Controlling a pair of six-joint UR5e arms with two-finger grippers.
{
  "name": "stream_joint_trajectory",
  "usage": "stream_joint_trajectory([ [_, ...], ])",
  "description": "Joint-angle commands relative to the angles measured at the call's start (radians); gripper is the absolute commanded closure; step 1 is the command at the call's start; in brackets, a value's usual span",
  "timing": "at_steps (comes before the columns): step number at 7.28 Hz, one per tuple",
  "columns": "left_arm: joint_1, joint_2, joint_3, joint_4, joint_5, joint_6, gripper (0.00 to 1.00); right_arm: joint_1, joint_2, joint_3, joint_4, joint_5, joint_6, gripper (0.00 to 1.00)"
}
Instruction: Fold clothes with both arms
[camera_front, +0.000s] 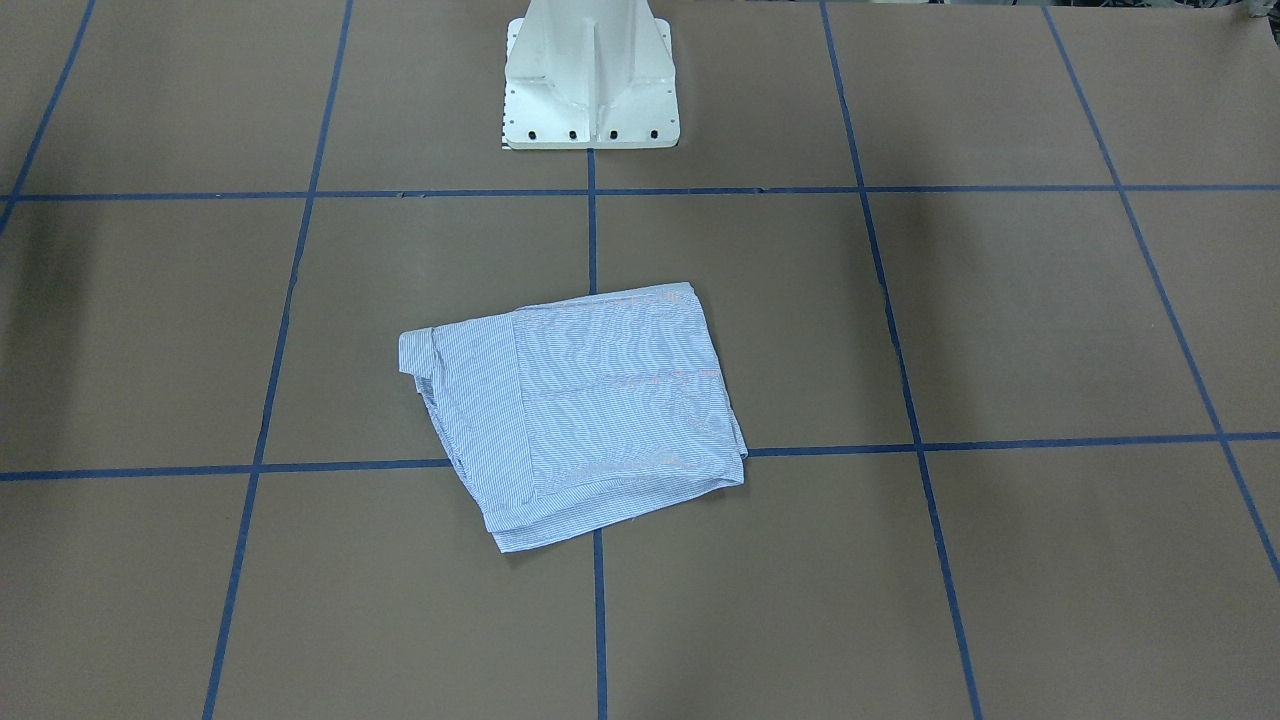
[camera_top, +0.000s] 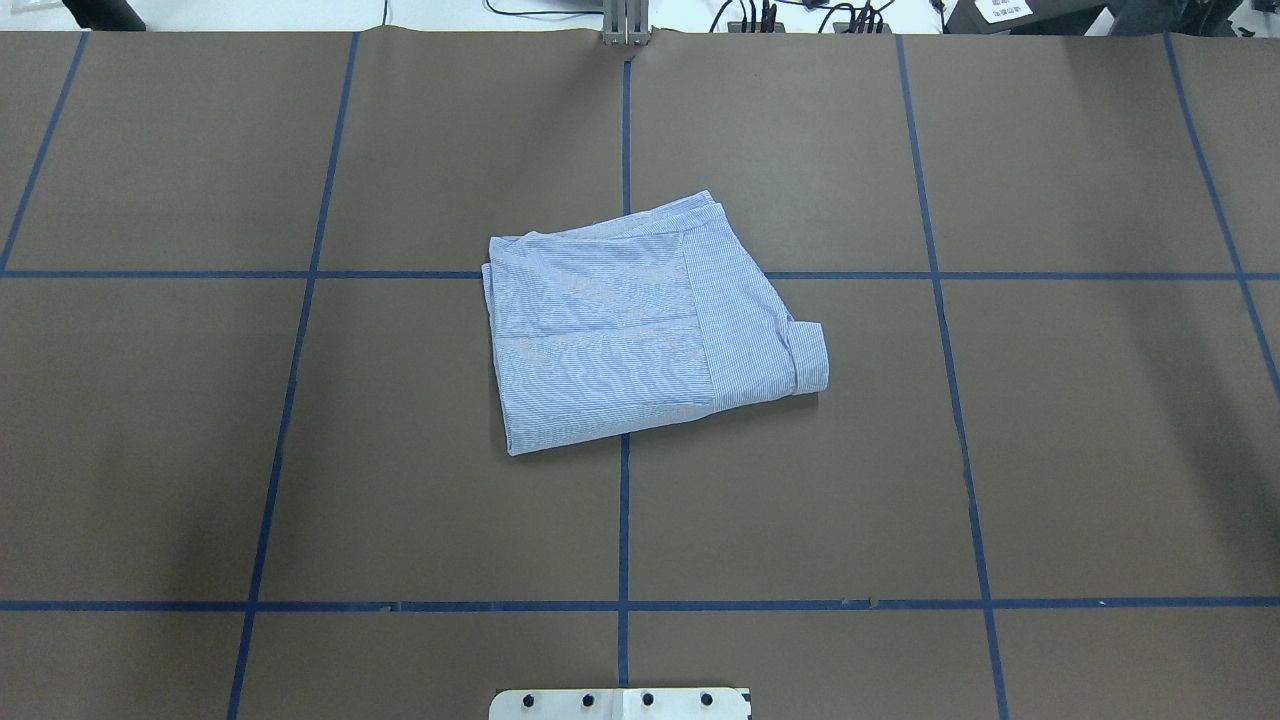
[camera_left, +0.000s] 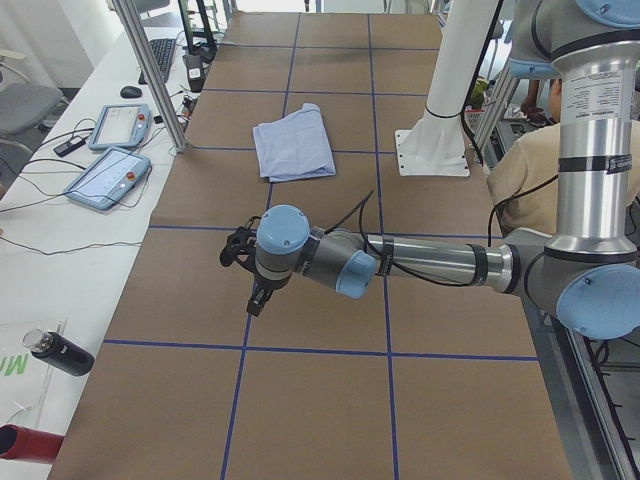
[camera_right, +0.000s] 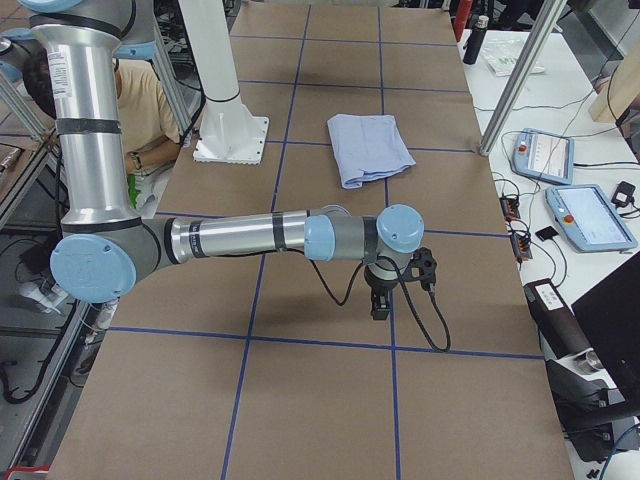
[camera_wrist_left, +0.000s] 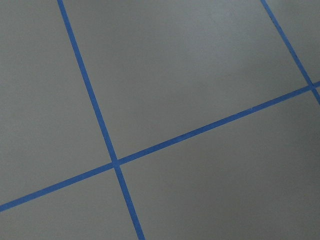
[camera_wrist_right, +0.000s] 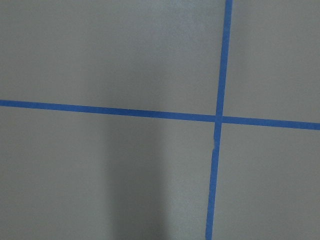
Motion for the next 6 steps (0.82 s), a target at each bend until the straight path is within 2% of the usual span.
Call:
stream_joint_trajectory([
  [1,-0.002,-0.002,-0.059,0.000,0.001,0.002,0.00,0.000,-0.002,-0.003,-0.001,0.002,0.000,0.00],
  [2,-0.002,-0.001,-0.081,-0.017,-0.001,0.006,0.00,0.000,-0.004,0.000,-0.001,0.002,-0.002,0.00],
  [4,-0.004,0.001,-0.108,-0.139,-0.001,-0.008,0.00,-0.002,0.000,-0.035,-0.001,0.001,-0.006,0.00],
  [6,-0.016,-0.010,-0.140,-0.146,-0.002,-0.005,0.00,-0.002,-0.006,-0.035,0.001,-0.002,-0.011,0.00],
])
